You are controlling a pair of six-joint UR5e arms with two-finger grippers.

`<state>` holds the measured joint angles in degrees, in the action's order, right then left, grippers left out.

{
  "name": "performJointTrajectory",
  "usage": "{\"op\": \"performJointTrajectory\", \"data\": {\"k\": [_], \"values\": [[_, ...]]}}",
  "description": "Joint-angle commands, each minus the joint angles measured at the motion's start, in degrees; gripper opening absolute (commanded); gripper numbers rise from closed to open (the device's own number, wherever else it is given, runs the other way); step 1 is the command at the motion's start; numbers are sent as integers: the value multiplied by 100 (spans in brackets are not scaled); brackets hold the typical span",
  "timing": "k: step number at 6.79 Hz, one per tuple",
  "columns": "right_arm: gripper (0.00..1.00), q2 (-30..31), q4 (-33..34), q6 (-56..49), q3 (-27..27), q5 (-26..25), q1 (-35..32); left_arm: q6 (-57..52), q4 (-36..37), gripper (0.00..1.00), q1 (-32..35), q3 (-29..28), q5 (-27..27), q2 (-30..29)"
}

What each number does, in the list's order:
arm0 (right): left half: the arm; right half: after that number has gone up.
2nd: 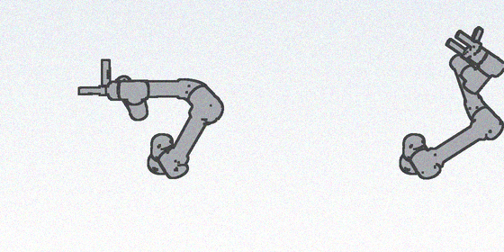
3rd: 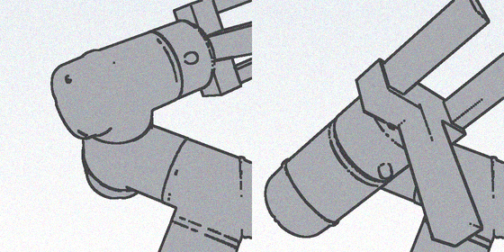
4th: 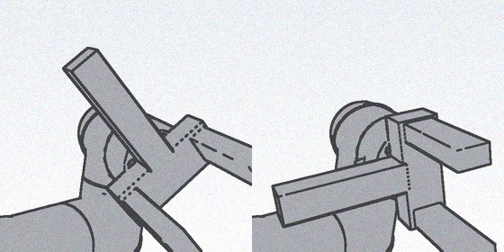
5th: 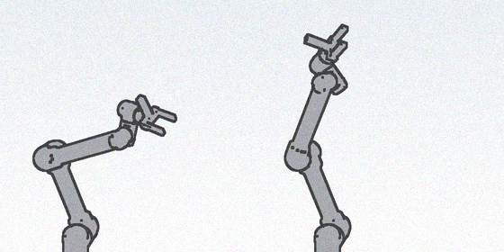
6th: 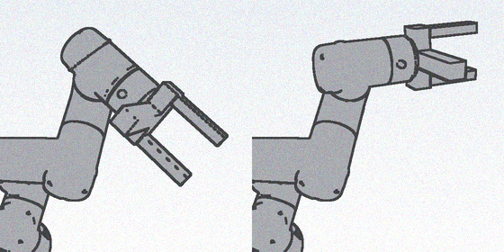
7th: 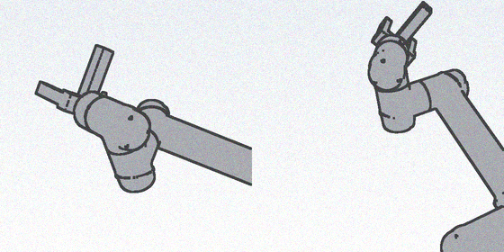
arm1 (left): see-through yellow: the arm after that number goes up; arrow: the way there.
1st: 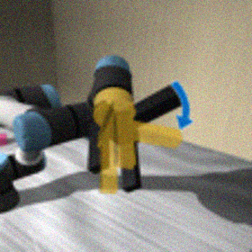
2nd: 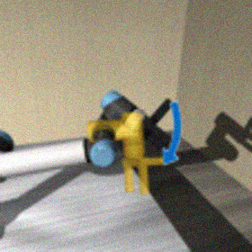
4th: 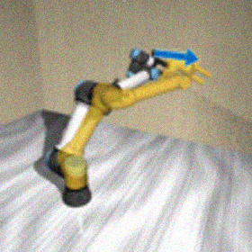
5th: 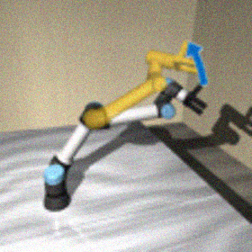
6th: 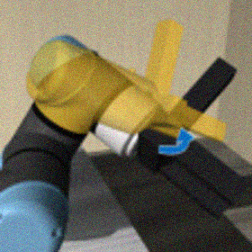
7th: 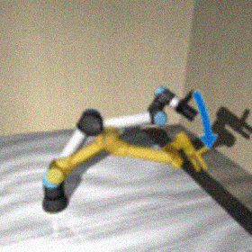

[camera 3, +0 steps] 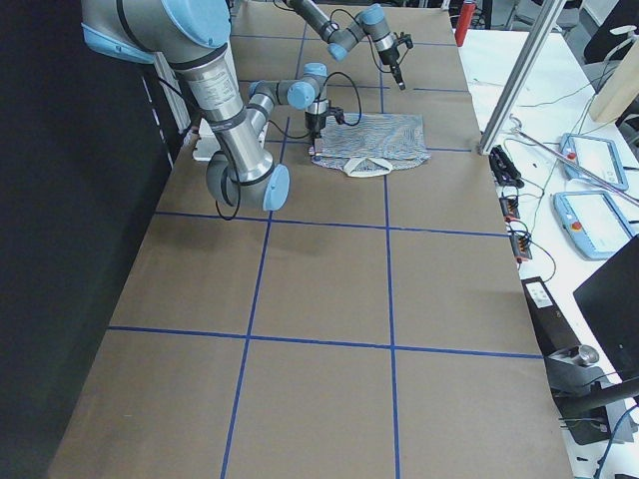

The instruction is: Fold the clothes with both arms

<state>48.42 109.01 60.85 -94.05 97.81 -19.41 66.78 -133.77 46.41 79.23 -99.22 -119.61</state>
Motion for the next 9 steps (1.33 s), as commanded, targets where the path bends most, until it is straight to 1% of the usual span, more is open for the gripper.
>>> {"op": "performJointTrajectory", "data": {"k": [1, 2, 3, 5, 6, 7, 8, 9], "values": [[100, 655, 182, -423, -549, -7, -167, -7, -9, 41, 0, 40, -10, 34], [100, 1242, 182, -886, -1136, -16, -308, -7, 0, 41, 0, 58, -10, 43], [100, 1396, 182, -952, -1281, -51, -301, 2, 0, 41, 8, 67, -10, 43], [100, 917, 112, -944, -1135, -43, -510, -7, 0, 41, 17, 111, -10, 61], [100, 532, -63, -944, -759, -42, -625, -7, 0, 41, 17, 154, -18, 61], [100, -64, -534, -883, 88, -42, -704, -7, 0, 42, 17, 241, -18, 165], [100, -383, -948, -873, 663, -42, -714, -7, 0, 42, 17, 286, -10, 201], [100, -412, -1283, -795, 912, -51, -722, -7, 0, 43, 17, 295, -10, 219]]}}
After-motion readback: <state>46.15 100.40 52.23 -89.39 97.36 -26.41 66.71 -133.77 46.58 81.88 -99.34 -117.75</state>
